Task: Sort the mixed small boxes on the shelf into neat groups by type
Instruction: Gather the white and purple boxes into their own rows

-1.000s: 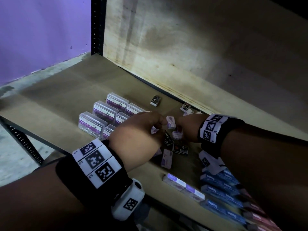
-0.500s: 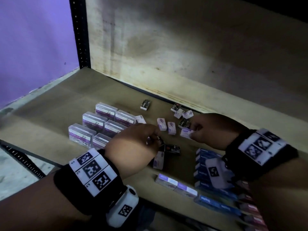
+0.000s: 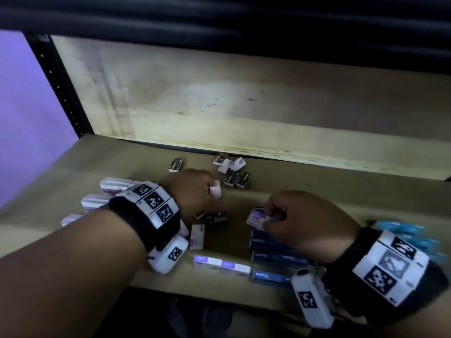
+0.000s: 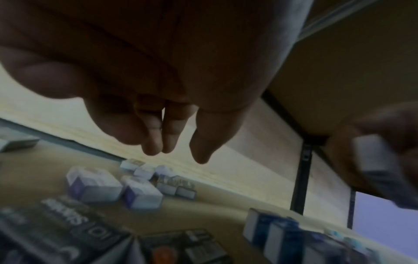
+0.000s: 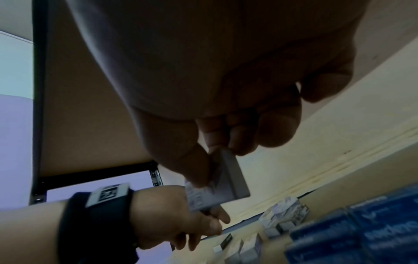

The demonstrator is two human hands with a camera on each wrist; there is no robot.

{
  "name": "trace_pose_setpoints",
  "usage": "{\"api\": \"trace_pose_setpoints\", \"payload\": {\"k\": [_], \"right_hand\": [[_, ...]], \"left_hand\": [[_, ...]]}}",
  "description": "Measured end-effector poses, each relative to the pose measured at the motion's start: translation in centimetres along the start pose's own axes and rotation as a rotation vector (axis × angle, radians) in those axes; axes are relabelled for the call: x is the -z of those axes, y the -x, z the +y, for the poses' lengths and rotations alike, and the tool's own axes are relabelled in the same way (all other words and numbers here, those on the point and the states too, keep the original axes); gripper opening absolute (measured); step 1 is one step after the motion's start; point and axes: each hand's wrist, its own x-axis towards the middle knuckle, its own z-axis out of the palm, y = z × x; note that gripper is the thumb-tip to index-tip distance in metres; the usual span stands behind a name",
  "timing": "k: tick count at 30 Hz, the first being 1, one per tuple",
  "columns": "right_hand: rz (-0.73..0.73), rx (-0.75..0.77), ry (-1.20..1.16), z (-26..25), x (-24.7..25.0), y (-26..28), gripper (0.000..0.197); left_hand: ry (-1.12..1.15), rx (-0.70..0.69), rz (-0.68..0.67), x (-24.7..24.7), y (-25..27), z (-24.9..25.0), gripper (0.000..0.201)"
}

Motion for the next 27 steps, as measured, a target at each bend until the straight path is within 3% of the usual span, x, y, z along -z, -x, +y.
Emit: {"api": "trace_pose_setpoints", "payload": {"k": [2, 5, 8, 11, 13, 18, 22, 27], "right_hand": [[-0.016, -0.003, 0.003, 0.0, -0.2, 0.4, 0.016], [-0.023, -0.016, 0.010, 0.1, -0.3, 1.1, 0.016], [-0.017, -0.021, -0.014, 0.1, 0.0, 1.6, 0.016], [0.017, -0.028, -0.029, 0.3, 0.5, 2.0, 0.017], [0.030, -0.035, -0.035, 0.5, 0.7, 2.1, 0.017], [0.030, -0.053, -0.052, 1.0, 0.4, 2.5, 0.019], [0.032, -0.060, -0.051, 0.9, 0.1, 2.4, 0.023], [0.028, -0.056, -0.058, 0.6, 0.0, 2.2, 0.020]], "left_hand": [[-0.109, 0.003, -0.075, 0.1, -1.9, 0.1, 0.039], [-0.206, 0.054, -0.125, 0.0, -4.9, 0.7, 0.032], [-0.325, 0.074, -0.206, -0.2, -7.0, 1.2, 0.042], [-0.356, 0.095, -0.244, -0.7, -8.7, 1.2, 0.025], [-0.428, 0.103, -0.265, -1.2, -9.0, 1.4, 0.035], [-0.494, 0.042, -0.200, -1.7, -9.0, 1.9, 0.026], [-0.391, 0.056, -0.147, -1.6, -9.1, 0.8, 0.068], [-0.296, 0.016, -0.081, -1.9, -8.3, 0.4, 0.042]]}}
